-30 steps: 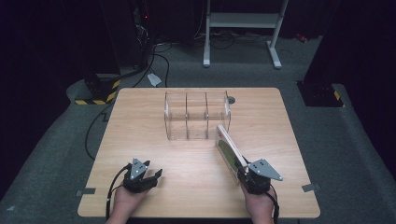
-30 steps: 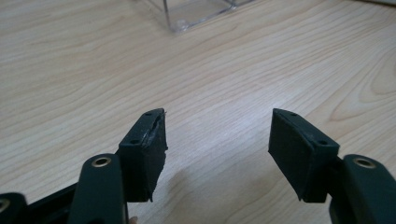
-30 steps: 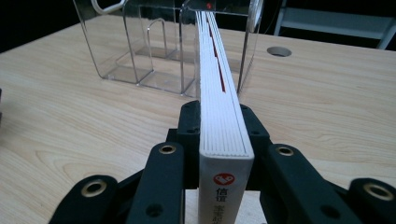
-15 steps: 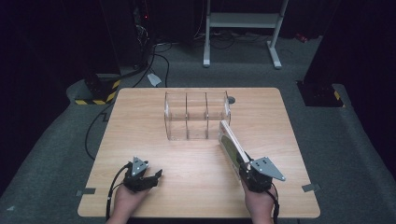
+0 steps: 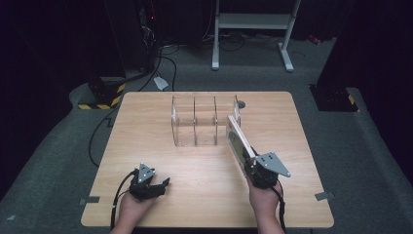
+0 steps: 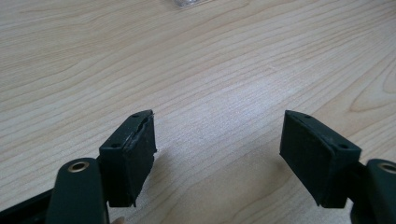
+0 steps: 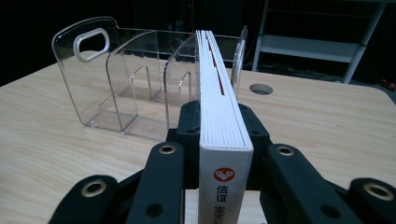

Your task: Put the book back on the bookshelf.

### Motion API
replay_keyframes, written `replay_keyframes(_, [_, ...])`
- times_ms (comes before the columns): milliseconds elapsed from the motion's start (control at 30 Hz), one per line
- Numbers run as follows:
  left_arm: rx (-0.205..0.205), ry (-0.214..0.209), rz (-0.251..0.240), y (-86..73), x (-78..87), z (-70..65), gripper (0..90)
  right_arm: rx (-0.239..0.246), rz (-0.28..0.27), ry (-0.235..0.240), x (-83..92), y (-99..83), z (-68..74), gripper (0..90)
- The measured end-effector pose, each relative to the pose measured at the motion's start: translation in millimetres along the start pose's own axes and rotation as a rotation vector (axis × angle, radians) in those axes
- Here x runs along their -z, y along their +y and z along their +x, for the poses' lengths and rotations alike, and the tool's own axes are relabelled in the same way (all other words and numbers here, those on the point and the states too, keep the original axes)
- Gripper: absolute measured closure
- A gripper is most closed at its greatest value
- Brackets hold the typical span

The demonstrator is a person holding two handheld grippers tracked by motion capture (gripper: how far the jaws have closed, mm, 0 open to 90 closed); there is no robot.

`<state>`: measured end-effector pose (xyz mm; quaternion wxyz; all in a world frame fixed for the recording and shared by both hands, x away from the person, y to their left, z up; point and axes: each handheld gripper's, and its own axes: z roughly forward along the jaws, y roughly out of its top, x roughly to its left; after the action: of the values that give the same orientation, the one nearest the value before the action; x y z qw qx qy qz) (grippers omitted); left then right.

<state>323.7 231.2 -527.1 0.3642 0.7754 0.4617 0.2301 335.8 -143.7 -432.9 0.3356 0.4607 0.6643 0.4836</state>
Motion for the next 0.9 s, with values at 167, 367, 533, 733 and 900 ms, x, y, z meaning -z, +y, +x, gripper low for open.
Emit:
replay_keyframes(167, [-0.001,-0.003,0.002,0.1,-0.3,-0.2,27.1,0.008,-0.010,-0.017,-14.6,9.0,5.4,75.5])
replay_keyframes(367, [-0.002,-0.010,0.005,0.2,-0.4,0.4,27.1,0.015,-0.020,-0.038,-35.7,17.7,11.4,75.5])
replay_keyframes(533, [-0.001,-0.012,0.005,0.1,-0.3,0.5,27.3,0.009,-0.008,-0.049,-58.9,20.5,12.4,75.4])
replay_keyframes(733, [0.009,-0.016,0.000,-0.5,0.9,1.7,27.2,0.023,0.006,-0.083,-79.3,21.4,14.1,75.4])
replay_keyframes(900, [0.009,-0.017,-0.001,-0.6,1.0,1.7,27.3,0.028,0.001,-0.099,-88.8,21.9,13.7,75.4])
